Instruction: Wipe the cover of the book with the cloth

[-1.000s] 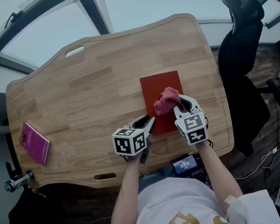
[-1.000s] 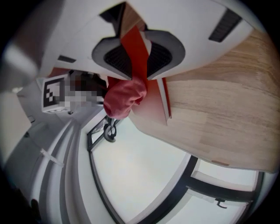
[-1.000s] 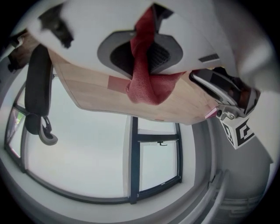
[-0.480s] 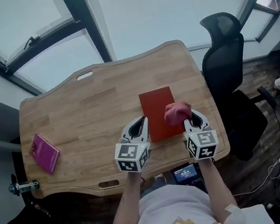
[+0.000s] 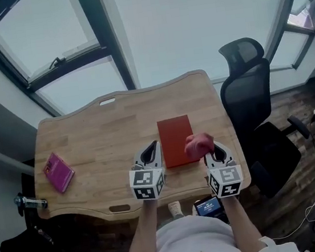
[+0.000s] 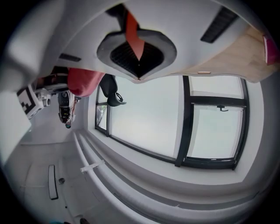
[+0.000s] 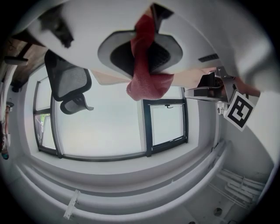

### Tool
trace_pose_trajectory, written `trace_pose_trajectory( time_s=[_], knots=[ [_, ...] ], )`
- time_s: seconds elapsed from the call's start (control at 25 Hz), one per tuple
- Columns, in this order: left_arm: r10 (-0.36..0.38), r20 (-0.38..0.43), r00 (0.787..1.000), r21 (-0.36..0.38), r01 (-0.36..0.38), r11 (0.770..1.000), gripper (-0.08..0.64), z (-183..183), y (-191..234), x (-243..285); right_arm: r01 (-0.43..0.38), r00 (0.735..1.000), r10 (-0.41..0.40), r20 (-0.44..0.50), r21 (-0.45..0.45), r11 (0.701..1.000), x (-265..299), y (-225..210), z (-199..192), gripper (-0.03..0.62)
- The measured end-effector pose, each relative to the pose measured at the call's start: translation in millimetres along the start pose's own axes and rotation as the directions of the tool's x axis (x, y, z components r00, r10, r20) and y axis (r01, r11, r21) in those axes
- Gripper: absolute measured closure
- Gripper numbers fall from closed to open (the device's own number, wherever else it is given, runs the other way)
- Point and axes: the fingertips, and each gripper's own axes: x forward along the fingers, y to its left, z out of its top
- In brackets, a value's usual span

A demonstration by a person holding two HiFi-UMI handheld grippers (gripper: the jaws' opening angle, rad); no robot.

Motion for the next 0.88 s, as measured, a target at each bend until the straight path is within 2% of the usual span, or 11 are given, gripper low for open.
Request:
trace_pose_trajectory(
  time_s=[0.12,0.2,0.28,0.48,0.68,0.88],
  knots=[
    [0.073,-0.013,0.997,0.069,-0.072,0.995,0.548,3.5,-19.3,-15.0,-0.026,1.0,0.026,0.005,-0.005,1.0,-20.2,-3.4,0.9,0.534],
    [0.136,0.006,0.991,0.137,-0.136,0.981,0.548,6.1,-23.4,-22.0,-0.043,0.999,0.044,0.026,-0.013,0.999,-25.3,-4.2,4.4,0.534],
    [0.17,0.028,0.985,0.157,-0.172,0.973,0.548,5.0,-25.5,-28.6,-0.066,0.997,0.067,0.042,-0.025,0.998,-25.9,-2.1,6.7,0.534],
    [0.151,0.035,0.988,0.049,-0.152,0.987,0.548,-0.4,-33.7,-38.7,-0.088,0.994,0.09,0.053,-0.039,0.995,-28.0,-4.7,10.8,0.534],
    [0.157,0.062,0.986,0.01,-0.158,0.987,0.548,1.5,-34.5,-43.5,-0.112,0.992,0.115,0.058,-0.05,0.992,-29.3,-3.6,12.3,0.534],
    [0.167,0.081,0.983,0.011,-0.169,0.986,0.548,9.1,-35.5,-40.6,-0.124,0.99,0.129,0.065,-0.068,0.99,-25.6,-6.1,19.7,0.534]
  ],
)
